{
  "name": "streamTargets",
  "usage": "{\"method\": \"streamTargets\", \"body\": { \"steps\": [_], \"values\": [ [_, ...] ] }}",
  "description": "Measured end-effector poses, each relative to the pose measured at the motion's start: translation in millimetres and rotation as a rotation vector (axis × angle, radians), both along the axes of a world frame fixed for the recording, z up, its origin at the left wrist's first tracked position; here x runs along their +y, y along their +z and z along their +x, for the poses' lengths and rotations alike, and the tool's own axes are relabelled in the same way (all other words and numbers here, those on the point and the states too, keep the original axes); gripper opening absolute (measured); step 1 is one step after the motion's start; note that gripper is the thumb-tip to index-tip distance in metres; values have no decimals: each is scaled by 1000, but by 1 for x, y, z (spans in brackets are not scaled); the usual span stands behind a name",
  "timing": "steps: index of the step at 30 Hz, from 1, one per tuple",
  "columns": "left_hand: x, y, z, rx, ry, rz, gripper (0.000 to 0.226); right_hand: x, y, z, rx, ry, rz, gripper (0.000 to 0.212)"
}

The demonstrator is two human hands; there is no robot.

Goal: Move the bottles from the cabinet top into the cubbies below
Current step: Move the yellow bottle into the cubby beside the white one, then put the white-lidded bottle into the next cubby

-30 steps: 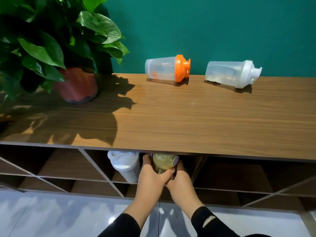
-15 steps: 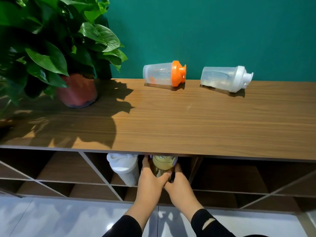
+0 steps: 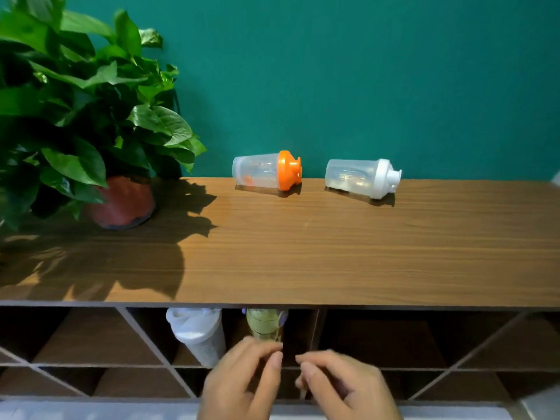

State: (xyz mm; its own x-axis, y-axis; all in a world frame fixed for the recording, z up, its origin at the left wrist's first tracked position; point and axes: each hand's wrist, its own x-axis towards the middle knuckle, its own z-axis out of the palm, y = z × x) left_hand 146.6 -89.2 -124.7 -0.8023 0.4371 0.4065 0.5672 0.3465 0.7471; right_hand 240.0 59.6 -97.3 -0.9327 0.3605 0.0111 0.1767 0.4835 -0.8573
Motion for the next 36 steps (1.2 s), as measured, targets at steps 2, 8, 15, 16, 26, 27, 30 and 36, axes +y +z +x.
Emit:
{"method": "streamTargets", "body": {
  "steps": [2,8,15,16,26,27,30,36],
  "values": [
    [23,30,-19,13,-45,28,20,32,29,-1,226,-93,90,15],
    [125,60,-94,-9,-38,-263,36,169,28,-56,22,-389,124,59],
    [175,27,-134,94,-27,-681,58,241,12,-109,144,-541,86,97],
    [175,25,-133,119,-21,-691,59,247,12,-120,171,-545,83,100],
    [177,24,-132,165,-10,-661,57,303,9,-201,354,-423,-61,111],
    [177,24,-133,167,-8,-663,57,305,9,-205,337,-399,-38,107],
    [177,23,-134,177,-6,-667,56,305,8,-211,293,-368,14,90],
    [176,26,-133,137,-18,-579,64,289,11,-190,434,-442,-114,78]
  ]
}}
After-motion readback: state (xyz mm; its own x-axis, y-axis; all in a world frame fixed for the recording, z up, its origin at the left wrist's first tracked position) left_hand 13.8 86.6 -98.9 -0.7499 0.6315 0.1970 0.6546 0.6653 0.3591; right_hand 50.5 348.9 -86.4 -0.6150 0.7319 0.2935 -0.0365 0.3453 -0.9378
